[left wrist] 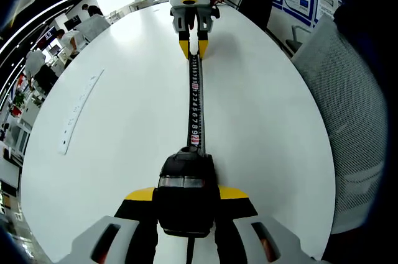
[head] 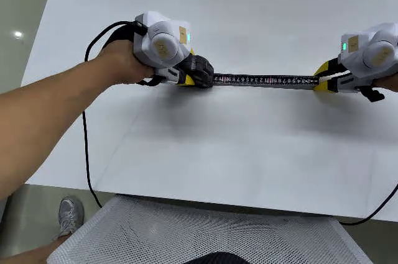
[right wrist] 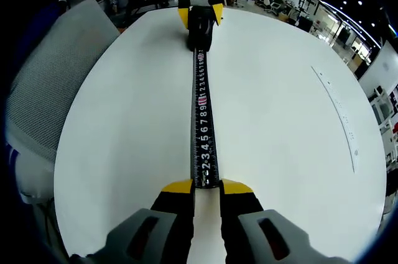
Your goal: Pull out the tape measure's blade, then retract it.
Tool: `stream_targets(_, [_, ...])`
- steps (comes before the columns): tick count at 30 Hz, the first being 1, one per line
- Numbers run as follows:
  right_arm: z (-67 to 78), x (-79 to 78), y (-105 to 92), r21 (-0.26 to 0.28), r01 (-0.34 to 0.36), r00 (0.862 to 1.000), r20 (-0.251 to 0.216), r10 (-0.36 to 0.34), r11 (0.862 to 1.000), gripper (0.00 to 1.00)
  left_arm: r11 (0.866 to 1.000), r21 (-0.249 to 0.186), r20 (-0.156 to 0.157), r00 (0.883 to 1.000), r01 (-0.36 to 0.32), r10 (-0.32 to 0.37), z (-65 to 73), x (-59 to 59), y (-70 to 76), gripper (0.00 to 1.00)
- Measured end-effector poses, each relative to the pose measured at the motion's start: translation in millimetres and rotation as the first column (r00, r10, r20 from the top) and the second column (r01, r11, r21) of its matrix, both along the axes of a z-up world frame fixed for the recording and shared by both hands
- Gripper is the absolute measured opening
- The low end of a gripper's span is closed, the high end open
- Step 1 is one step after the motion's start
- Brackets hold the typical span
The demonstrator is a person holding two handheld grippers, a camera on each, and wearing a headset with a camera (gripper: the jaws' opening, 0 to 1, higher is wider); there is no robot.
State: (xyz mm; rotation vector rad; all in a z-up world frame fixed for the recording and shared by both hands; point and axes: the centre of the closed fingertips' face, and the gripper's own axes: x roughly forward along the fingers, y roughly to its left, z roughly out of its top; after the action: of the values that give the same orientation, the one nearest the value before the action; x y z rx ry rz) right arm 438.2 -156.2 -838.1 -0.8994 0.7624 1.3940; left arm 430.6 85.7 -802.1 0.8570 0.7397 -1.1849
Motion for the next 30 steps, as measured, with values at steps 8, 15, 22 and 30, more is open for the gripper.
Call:
stream_targets(8, [0.6, 0.4, -0.8, -0.006, -0.025, 1.0, 0.018, 0.025, 1.0, 0.12, 1.0, 0.019, 0.022, 1.0, 0.019, -0.019, 0.7, -1.4, -0.9, 0.33])
stream_targets(15, [2.0, -0.5, 1.1, -0.025, -0.04, 0.998, 0.04, 0.041, 0.999, 0.13, 1.0, 0.017, 0.008, 1.0, -0.008, 0.008, 0.6, -2.7, -3.7, 0.38])
stream_targets(22, [3.2, 1.1, 2.5, -0.028, -0.018, 0.998, 0.051, 0.019, 0.999, 0.14, 0.999, 0.013, -0.004, 0.999, -0.047, 0.047, 1.1, -5.4, -2.3, 0.43])
stream_targets(30, [4.9, 1.0, 4.6, -0.013, 0.023, 0.997, 0.068, -0.022, 1.0, 0.17, 0.989, -0.005, -0.02, 0.989, -0.145, 0.145, 2.5, -4.7, 8.0, 0.51])
